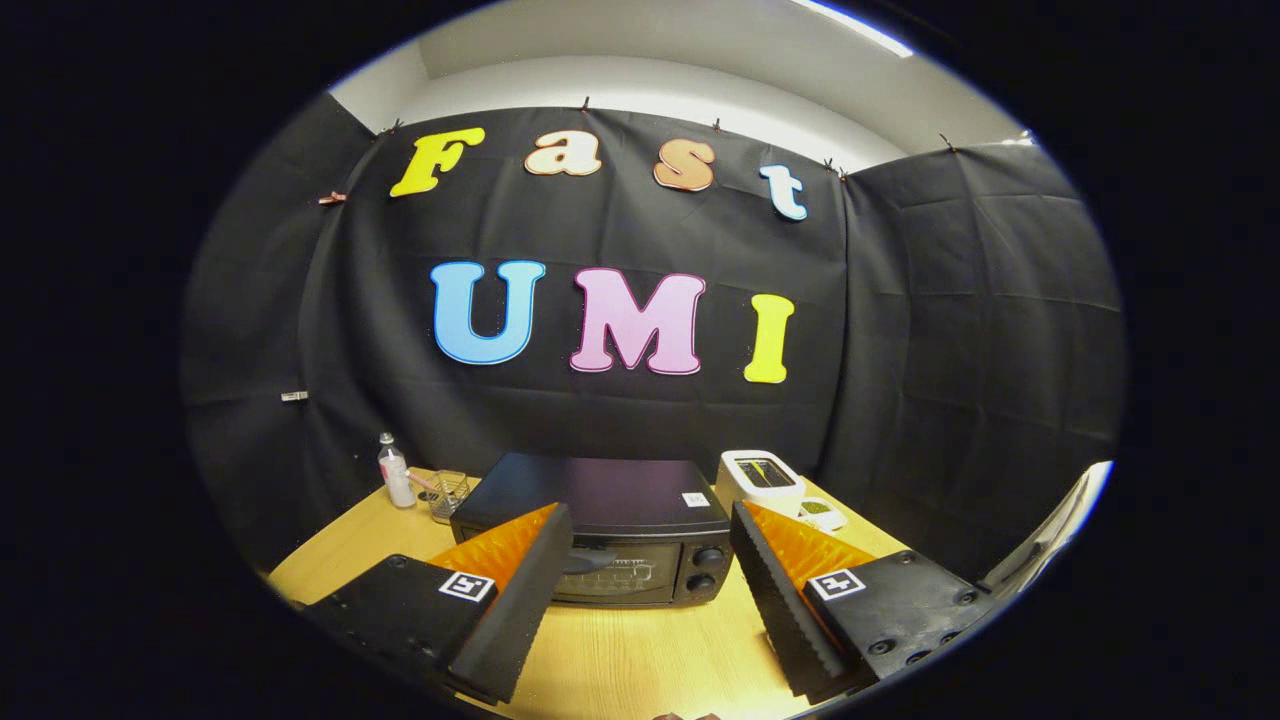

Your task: Open the toaster oven, put the food inside, and close the toaster oven door.

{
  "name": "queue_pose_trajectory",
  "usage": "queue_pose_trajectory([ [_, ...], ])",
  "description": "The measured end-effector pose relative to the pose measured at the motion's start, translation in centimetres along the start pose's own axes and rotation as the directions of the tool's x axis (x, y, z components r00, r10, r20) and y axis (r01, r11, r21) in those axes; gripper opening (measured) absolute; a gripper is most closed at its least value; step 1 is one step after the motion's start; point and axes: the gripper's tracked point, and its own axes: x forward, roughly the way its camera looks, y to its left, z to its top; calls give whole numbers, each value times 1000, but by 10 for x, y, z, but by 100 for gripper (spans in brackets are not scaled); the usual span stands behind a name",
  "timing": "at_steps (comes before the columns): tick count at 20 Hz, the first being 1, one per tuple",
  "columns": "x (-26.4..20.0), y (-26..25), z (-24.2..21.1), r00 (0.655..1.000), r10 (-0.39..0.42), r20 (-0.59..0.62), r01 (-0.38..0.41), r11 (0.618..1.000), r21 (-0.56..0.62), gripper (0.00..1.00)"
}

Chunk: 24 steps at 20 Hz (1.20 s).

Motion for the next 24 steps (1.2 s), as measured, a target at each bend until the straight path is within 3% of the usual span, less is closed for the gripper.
queue_pose_trajectory([
  [7, 32, 25, -11, 998, 48, -51, -47, 999, 25, 98],
  [17, 115, 59, -66, 982, 97, -163, -96, 995, 10, 98],
  [24, 136, 84, -108, 956, 115, -269, -104, 993, 54, 98],
])
